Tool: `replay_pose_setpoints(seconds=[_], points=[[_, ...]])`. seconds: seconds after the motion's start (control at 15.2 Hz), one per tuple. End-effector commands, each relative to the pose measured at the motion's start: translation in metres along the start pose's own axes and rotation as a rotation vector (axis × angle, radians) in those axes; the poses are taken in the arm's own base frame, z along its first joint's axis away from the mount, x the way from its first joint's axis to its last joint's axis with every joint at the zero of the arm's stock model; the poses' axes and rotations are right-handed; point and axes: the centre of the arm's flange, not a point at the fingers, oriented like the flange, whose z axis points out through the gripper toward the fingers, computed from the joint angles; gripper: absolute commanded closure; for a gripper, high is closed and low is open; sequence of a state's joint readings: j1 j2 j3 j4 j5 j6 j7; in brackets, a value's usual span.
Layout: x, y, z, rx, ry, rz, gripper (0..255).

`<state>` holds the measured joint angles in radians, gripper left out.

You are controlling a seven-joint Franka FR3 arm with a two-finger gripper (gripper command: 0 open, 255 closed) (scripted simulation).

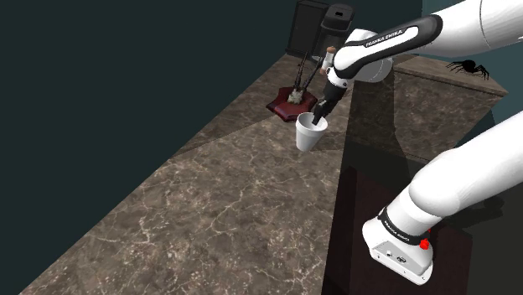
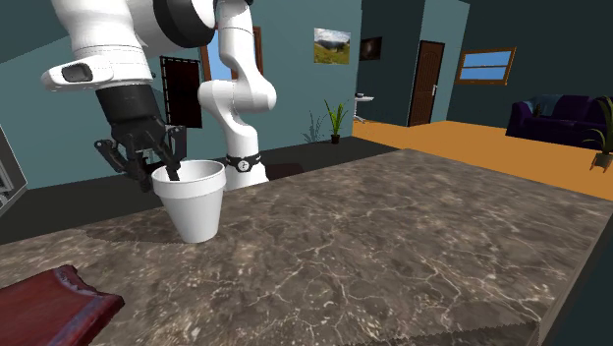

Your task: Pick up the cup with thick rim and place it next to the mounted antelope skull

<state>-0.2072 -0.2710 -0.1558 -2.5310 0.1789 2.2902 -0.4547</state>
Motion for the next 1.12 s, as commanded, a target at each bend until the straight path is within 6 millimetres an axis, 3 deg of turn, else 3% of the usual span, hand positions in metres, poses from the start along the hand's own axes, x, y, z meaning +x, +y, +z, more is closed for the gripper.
replay_pose_setpoints(seconds=[0.0,0.26,0.53,1.06], points=[[0.0,0.0,0.0,0.0,0.0,0.0,0],[0.0,0.0,0.0,0.0,0.0,0.0,0],[0.0,0.0,-0.05,0.0,0.0,0.0,0],[0.0,0.0,-0.05,0.0,0.0,0.0,0]])
